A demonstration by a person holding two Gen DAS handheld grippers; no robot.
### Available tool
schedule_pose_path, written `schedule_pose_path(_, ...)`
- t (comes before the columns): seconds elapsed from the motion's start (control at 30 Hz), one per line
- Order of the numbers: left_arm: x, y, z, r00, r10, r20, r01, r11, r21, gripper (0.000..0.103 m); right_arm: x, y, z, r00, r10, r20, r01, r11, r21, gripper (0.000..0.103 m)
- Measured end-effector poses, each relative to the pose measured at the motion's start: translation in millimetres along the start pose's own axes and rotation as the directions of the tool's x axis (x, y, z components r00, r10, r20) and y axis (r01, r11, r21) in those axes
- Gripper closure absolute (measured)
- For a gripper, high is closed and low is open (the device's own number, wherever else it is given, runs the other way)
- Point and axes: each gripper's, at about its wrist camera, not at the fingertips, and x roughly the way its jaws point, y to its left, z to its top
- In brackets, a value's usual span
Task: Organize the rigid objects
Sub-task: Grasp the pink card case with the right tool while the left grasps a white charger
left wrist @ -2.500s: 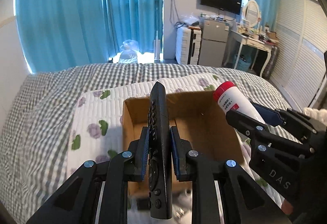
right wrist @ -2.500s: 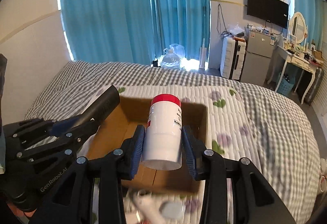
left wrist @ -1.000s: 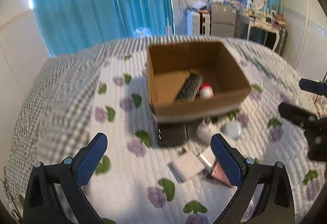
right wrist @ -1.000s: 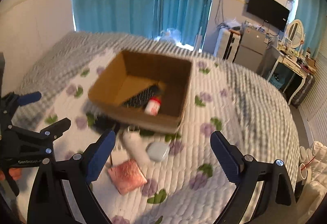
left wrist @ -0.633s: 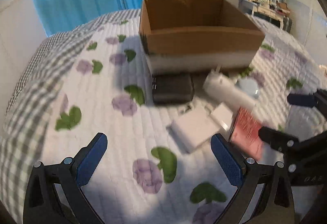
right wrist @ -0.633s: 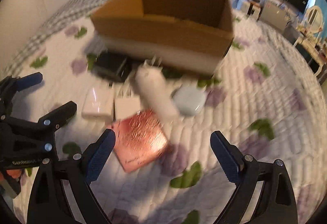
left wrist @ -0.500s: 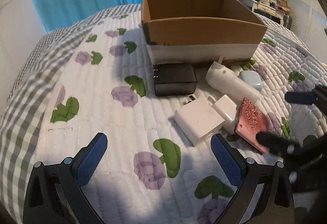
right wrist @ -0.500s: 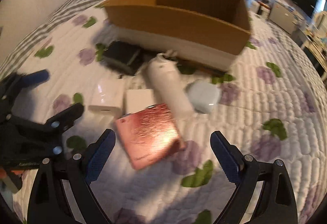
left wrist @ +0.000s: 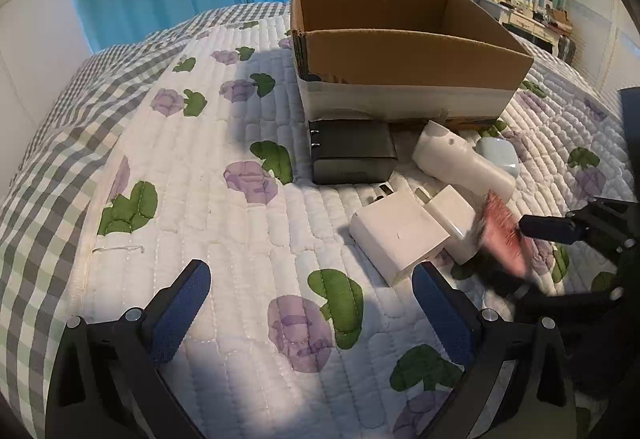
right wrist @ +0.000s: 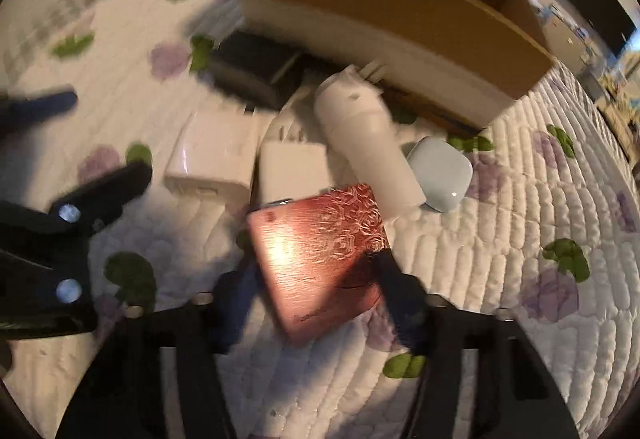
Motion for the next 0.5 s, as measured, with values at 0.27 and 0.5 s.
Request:
schedule_pose_path(0.27,-0.3,0.0,2.6,1.000,0.021,-0.003,-0.021,1.000,0.005,0.001,-18.4,-39.4,1.5,0.995,-0.052,0.083,0.038,0.986,0.160,0.082)
schedule_pose_path(0.5,-2.2,-7.8,8.5,1.000,0.019,-0.016,-0.019,1.000,0.015,0.001,-9.3,-46.7,6.9,0.998,-0.005,0.062,-0.008,0.980,0.201,0.091)
